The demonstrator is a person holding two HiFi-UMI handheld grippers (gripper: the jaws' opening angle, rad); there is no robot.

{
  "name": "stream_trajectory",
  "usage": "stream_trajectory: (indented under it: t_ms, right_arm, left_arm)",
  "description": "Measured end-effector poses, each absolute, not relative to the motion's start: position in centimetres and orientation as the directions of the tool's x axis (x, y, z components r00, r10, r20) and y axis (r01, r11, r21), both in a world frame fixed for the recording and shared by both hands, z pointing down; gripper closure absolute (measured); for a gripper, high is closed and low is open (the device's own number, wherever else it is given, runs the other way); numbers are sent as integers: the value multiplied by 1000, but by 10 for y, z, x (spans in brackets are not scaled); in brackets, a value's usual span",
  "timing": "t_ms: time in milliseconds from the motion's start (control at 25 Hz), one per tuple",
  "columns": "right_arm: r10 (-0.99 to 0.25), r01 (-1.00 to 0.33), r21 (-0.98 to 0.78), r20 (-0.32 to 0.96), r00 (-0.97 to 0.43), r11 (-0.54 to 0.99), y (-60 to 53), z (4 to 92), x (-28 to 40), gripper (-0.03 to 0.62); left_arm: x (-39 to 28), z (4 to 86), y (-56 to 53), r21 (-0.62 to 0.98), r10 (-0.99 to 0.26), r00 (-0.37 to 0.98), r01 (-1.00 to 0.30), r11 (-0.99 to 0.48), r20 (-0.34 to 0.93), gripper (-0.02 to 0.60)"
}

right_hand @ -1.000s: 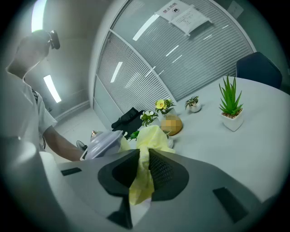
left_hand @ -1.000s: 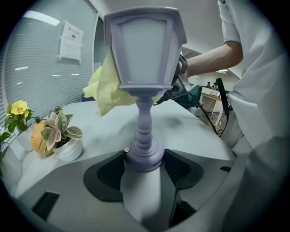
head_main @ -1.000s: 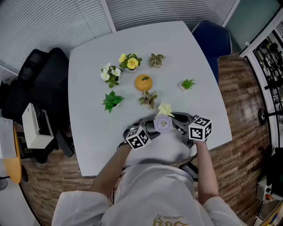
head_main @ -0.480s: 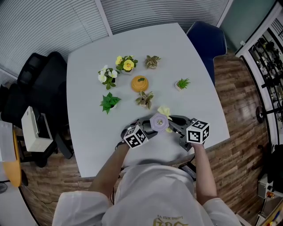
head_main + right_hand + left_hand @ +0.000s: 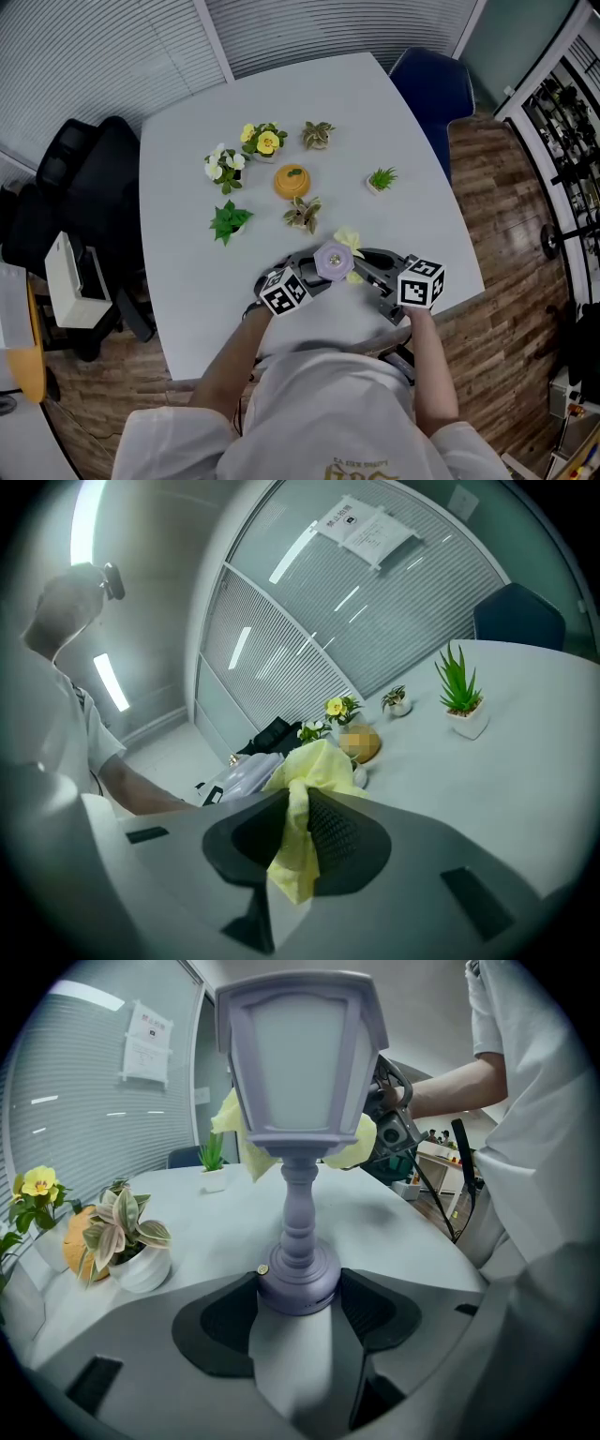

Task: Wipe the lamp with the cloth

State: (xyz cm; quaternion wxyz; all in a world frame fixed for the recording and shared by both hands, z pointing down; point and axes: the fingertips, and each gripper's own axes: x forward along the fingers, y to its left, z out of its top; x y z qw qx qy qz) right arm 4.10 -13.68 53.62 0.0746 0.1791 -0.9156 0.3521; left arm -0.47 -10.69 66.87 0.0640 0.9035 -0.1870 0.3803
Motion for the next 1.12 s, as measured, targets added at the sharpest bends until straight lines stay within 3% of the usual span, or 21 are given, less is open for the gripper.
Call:
stream_trajectory:
  t_ms: [360,1120]
  right_arm:
    - [-281,-368,-631,239,-930,683,-137,532,41,523]
    - [-306,-446,-593,327,-894,671,-137,545,37,525]
  left_arm:
    - [-4,668,-107,-29,-290,640,-385,-922,712,301]
    - [-5,669,-107,-23,-288,637,-389,-921,715,299]
